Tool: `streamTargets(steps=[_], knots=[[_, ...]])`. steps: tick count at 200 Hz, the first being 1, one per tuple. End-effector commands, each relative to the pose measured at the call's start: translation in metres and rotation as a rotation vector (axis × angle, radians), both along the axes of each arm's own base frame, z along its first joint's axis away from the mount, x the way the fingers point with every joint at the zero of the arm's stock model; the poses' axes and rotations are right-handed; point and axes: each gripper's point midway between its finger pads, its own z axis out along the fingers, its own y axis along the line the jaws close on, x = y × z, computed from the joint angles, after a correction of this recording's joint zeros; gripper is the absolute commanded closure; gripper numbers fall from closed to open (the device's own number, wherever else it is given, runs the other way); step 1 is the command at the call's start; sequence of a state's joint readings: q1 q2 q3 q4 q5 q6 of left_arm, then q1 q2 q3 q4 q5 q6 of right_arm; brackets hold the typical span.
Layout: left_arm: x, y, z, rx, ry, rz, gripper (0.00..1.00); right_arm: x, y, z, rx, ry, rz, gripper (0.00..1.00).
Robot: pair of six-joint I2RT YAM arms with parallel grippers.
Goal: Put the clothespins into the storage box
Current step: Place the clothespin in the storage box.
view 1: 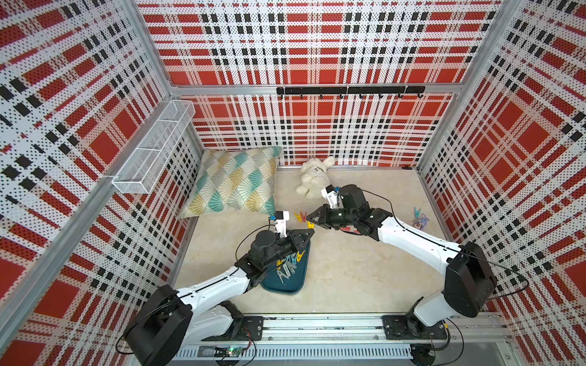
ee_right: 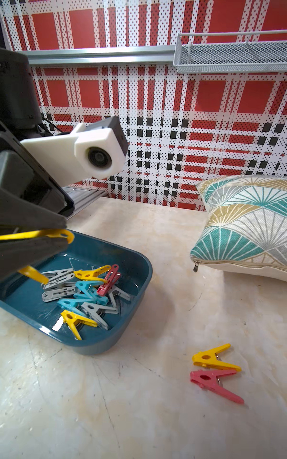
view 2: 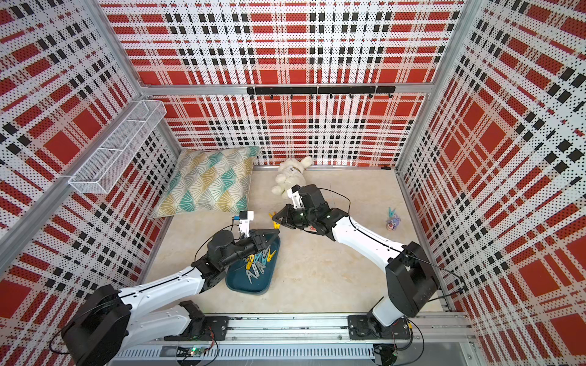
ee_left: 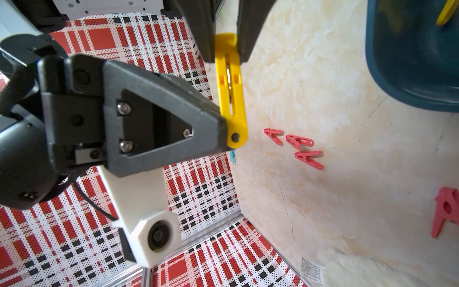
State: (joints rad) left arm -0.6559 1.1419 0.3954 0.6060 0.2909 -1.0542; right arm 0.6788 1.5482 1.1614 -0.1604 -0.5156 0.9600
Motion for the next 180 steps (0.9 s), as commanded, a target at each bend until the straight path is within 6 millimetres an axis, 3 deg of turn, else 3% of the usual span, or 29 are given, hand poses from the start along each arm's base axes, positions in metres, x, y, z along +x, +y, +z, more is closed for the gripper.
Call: streamTargets(steps=[1,47,77,97,136,180], knots=[[-0.001,0.001,0.010,-0.026,-0.034,-0.012,0.87,0.001,0.000,0.012,-0.011,-0.046,-0.001,0.77],[-0.005,0.008,-0.006,-0.011,0.005,-0.007,0.89,0.019,-0.019,0.017,-0.137,-0.124,-0.064,0.54],[-0.007,0.022,-0.028,0.061,0.050,0.031,0.89,0.043,-0.050,0.018,-0.244,-0.179,-0.150,0.50],[-0.009,0.036,-0.054,0.190,0.101,0.071,0.89,0.059,-0.078,0.007,-0.343,-0.196,-0.203,0.50],[-0.016,0.069,-0.102,0.470,0.207,0.139,0.89,0.086,-0.138,-0.044,-0.651,-0.202,-0.266,0.51],[-0.024,0.093,-0.124,0.609,0.256,0.202,0.88,0.098,-0.186,-0.119,-1.010,-0.149,-0.214,0.53]])
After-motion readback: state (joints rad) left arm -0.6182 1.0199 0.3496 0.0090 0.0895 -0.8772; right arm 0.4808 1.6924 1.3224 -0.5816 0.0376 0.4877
